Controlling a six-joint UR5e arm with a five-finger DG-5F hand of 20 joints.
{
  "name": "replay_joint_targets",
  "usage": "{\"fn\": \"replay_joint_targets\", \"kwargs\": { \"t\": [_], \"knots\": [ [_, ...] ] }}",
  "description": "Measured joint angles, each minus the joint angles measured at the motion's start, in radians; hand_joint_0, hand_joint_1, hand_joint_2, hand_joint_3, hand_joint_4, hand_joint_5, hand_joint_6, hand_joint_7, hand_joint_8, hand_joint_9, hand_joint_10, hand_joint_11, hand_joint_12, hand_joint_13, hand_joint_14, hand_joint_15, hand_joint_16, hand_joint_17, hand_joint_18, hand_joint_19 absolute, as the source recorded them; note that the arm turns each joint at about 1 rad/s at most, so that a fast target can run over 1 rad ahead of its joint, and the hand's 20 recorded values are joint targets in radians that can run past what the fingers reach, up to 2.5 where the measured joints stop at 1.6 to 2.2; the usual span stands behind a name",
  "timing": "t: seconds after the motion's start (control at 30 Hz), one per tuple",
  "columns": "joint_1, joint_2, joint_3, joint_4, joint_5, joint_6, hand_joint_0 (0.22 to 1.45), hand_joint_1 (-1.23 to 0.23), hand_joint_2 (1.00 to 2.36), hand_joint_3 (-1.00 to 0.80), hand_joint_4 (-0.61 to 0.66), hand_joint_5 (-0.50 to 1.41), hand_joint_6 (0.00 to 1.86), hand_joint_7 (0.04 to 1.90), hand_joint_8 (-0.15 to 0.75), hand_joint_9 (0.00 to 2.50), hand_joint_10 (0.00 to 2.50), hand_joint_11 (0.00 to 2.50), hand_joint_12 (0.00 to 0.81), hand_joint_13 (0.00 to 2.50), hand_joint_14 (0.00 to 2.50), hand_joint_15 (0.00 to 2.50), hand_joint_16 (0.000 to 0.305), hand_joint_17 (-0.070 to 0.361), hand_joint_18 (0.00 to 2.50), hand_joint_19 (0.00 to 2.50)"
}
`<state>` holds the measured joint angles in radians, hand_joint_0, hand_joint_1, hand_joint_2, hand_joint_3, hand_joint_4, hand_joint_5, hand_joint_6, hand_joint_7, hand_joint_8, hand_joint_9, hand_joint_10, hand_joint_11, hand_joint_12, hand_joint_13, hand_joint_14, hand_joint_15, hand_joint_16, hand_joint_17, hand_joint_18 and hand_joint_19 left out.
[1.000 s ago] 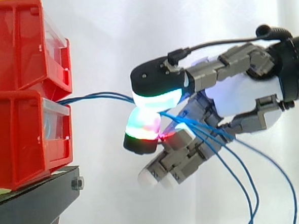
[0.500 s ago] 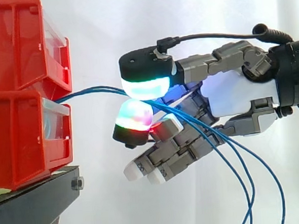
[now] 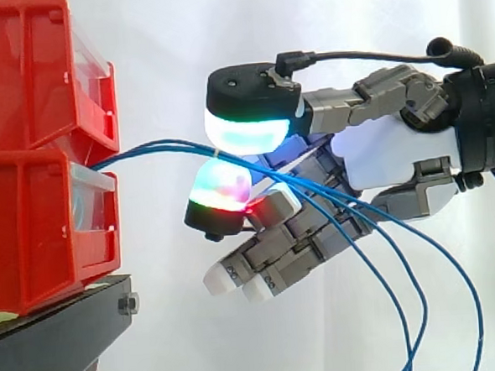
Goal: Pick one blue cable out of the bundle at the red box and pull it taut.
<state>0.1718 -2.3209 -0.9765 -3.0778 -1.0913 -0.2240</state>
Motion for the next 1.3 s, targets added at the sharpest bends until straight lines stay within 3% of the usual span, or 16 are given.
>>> {"fn": "replay_joint_targets", "kwargs": {
  "t": [0.1,0.4,0.63,0.8,0.93,0.97,1.2,1.3],
  "knots": [
    [0.0,0.0,0.002,-0.004,0.0,0.0,0.59,-0.76,1.0,-0.46,0.3,-0.17,0.77,1.2,0.331,1.03,0.02,1.32,0.427,0.58,0.01,0.18,0.067,0.151,0.49,0.16],
    [0.0,0.0,0.003,-0.005,0.001,0.0,0.56,-0.77,1.02,-0.2,0.26,-0.18,0.83,1.25,0.332,1.05,0.02,1.35,0.433,0.6,0.01,0.19,0.068,0.152,0.51,0.16],
    [0.0,0.0,0.003,-0.006,0.001,-0.001,0.55,-0.57,1.01,-0.22,0.23,-0.13,0.76,1.29,0.341,1.1,0.02,1.22,0.449,0.59,0.01,0.2,0.072,0.162,0.46,0.21],
    [0.0,0.0,0.003,-0.006,0.001,-0.001,0.55,-0.54,1.01,-0.2,0.25,-0.11,0.73,1.27,0.345,1.11,0.02,1.21,0.457,0.59,0.01,0.2,0.074,0.166,0.47,0.21],
    [0.0,0.0,0.003,-0.006,0.001,0.0,0.55,-0.62,1.02,-0.16,0.27,-0.11,0.69,1.36,0.345,1.09,0.02,1.23,0.45,0.59,0.01,0.2,0.072,0.161,0.46,0.21],
    [0.0,0.0,0.004,-0.006,0.001,0.0,0.55,-0.65,1.02,-0.15,0.28,-0.14,0.73,1.28,0.35,1.09,0.02,1.22,0.458,0.6,0.01,0.2,0.073,0.164,0.48,0.21],
    [-0.001,0.0,0.004,-0.006,0.001,0.0,0.56,-0.74,1.02,-0.14,0.28,-0.18,0.78,1.25,0.326,1.03,0.02,1.26,0.432,0.57,0.01,0.21,0.068,0.153,0.45,0.21],
    [-0.001,0.0,0.004,-0.005,0.001,0.0,0.55,-0.73,1.02,-0.24,0.28,-0.17,0.77,1.23,0.329,1.03,0.02,1.25,0.433,0.58,0.01,0.21,0.068,0.153,0.46,0.21]
  ]
}}
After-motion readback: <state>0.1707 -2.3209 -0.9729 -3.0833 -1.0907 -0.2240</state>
